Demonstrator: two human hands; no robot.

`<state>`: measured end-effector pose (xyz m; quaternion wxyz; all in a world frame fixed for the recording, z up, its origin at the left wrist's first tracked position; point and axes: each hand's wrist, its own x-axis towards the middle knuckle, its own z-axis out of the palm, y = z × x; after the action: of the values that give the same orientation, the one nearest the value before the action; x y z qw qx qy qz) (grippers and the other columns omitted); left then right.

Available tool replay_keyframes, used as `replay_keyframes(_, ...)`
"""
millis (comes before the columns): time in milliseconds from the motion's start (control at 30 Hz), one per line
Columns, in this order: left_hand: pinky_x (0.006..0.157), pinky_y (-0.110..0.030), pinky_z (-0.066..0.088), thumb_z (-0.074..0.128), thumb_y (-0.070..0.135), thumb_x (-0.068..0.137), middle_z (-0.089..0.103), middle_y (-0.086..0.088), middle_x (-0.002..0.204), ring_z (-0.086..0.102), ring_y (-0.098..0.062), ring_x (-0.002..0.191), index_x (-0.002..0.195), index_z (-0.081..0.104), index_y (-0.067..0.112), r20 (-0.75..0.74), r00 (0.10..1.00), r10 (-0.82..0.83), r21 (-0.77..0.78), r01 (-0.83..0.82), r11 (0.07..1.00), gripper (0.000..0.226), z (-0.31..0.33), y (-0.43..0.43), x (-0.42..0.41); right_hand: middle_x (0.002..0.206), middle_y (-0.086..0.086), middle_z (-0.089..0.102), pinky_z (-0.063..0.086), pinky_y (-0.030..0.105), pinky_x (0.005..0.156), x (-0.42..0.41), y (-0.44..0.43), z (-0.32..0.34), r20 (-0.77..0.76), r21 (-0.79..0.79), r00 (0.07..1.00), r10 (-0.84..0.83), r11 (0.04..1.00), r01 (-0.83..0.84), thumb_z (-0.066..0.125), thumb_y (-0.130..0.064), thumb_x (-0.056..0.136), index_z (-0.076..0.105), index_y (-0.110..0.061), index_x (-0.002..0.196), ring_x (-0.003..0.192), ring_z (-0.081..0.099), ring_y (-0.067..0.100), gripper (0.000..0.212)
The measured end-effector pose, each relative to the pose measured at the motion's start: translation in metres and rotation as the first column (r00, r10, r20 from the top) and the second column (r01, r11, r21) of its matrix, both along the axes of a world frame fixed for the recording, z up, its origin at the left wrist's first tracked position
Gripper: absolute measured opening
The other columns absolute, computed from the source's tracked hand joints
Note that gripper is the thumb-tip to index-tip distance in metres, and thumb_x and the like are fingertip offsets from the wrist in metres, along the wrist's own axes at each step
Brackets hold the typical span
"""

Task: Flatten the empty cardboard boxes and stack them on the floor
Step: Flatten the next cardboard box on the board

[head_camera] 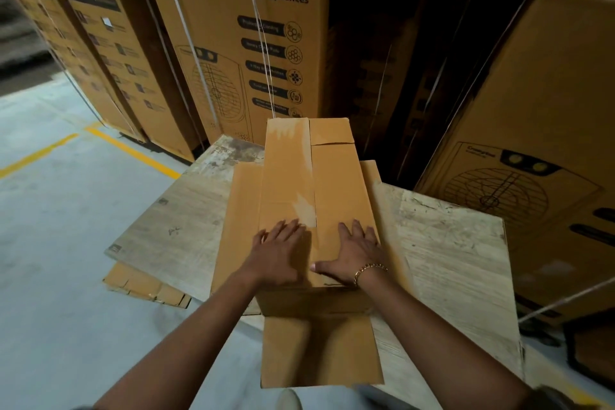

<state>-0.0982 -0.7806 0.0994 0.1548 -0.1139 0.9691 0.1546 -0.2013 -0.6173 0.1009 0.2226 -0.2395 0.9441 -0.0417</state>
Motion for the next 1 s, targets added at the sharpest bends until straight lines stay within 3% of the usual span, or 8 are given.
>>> replay_keyframes(133, 0.120, -0.053, 0.010, 0.076, 0.042, 0.080, 0.001, 0.002, 0.170, 0.002, -0.023, 0.155, 0.162, -0.003, 0.022, 0.194, 0.981, -0.018, -0.062, 0.030, 0.998, 0.115, 0.012, 0.000, -0.028, 0.163, 0.008, 0.015, 0.027, 0.046, 0.116, -0.003, -0.004, 0.011, 0.011, -0.018, 1.000, 0.022, 1.000, -0.022, 0.064, -0.077, 0.064, 0.024, -0.027, 0.153, 0.145, 0.020, 0.039, 0.109)
replay_keyframes(300, 0.107, -0.053, 0.029, 0.084, 0.052, 0.066, 0.030, -0.009, 0.145, 0.029, -0.032, 0.134, 0.150, 0.028, 0.020, 0.164, 0.986, -0.030, -0.348, 0.087, 0.933, 0.106, 0.028, 0.013, -0.036, 0.137, 0.005, 0.057, 0.045, 0.031, 0.090, -0.012, 0.011, 0.045, -0.026, -0.275, 0.999, 0.044, 0.960, -0.050, 0.070, -0.059, 0.074, 0.052, -0.025, 0.139, 0.121, 0.054, 0.028, 0.075)
replay_keyframes(467, 0.091, -0.043, 0.034, 0.081, 0.044, 0.067, 0.041, -0.006, 0.120, 0.042, -0.026, 0.109, 0.124, 0.043, 0.017, -0.293, 0.949, -0.115, -0.518, -0.056, 0.854, 0.074, 0.034, 0.031, -0.011, 0.139, -0.007, 0.057, 0.048, 0.034, 0.099, -0.029, 0.038, 0.047, 0.141, -0.513, 0.989, -0.039, 0.852, 0.107, 0.068, -0.057, 0.067, 0.056, -0.031, 0.138, 0.122, 0.055, 0.016, 0.077)
replay_keyframes(567, 0.085, -0.042, 0.035, 0.075, 0.033, 0.075, 0.050, -0.007, 0.110, 0.047, -0.026, 0.097, 0.123, 0.051, 0.014, -0.602, 0.784, -0.151, -0.441, -0.169, 0.881, 0.057, 0.010, 0.041, 0.029, 0.115, -0.009, 0.065, 0.053, 0.031, 0.082, -0.036, 0.050, 0.050, 0.262, -0.658, 0.963, -0.060, 0.719, 0.224, 0.064, -0.058, 0.060, 0.061, -0.030, 0.134, 0.100, 0.060, 0.008, 0.079)
replay_keyframes(667, 0.083, -0.041, 0.037, 0.064, 0.022, 0.085, 0.055, -0.004, 0.105, 0.050, -0.024, 0.093, 0.123, 0.055, 0.015, -0.713, 0.691, -0.117, -0.348, -0.204, 0.915, 0.039, -0.011, 0.053, 0.068, 0.108, -0.009, 0.066, 0.051, 0.029, 0.073, -0.045, 0.064, 0.050, 0.297, -0.739, 0.947, -0.125, 0.598, 0.311, 0.063, -0.037, 0.082, 0.064, -0.028, 0.130, 0.092, 0.060, 0.005, 0.049)
replay_keyframes(800, 0.082, -0.039, 0.041, 0.057, 0.036, 0.083, 0.058, 0.005, 0.103, 0.056, -0.021, 0.093, 0.104, 0.063, 0.027, -0.592, 0.804, -0.061, -0.249, -0.109, 0.962, 0.023, -0.033, 0.079, 0.109, 0.101, -0.004, 0.073, 0.048, 0.028, 0.073, -0.045, 0.079, 0.058, 0.292, -0.754, 0.931, -0.218, 0.547, 0.364, 0.054, -0.036, 0.085, 0.075, -0.026, 0.111, 0.090, 0.064, 0.011, 0.035)
replay_keyframes(900, 0.096, -0.041, 0.039, 0.053, 0.075, 0.077, 0.054, 0.011, 0.121, 0.050, -0.016, 0.115, 0.115, 0.061, 0.033, -0.293, 0.956, 0.003, -0.094, -0.032, 0.995, 0.057, -0.051, 0.077, 0.125, 0.081, 0.003, 0.067, 0.045, 0.033, 0.068, -0.038, 0.085, 0.060, 0.263, -0.724, 0.937, -0.231, 0.595, 0.350, 0.048, -0.041, 0.082, 0.071, -0.017, 0.084, 0.079, 0.060, 0.023, 0.032)
replay_keyframes(1000, 0.096, -0.040, 0.038, 0.043, 0.084, 0.081, 0.052, 0.016, 0.113, 0.045, -0.011, 0.112, 0.106, 0.059, 0.038, -0.307, 0.923, 0.232, 0.119, -0.205, 0.972, 0.055, -0.048, 0.066, 0.115, 0.082, 0.003, 0.068, 0.060, 0.048, 0.068, -0.033, 0.089, 0.062, 0.242, -0.666, 0.940, -0.241, 0.664, 0.341, 0.045, -0.053, 0.074, 0.068, -0.024, 0.082, 0.080, 0.066, 0.025, 0.039)
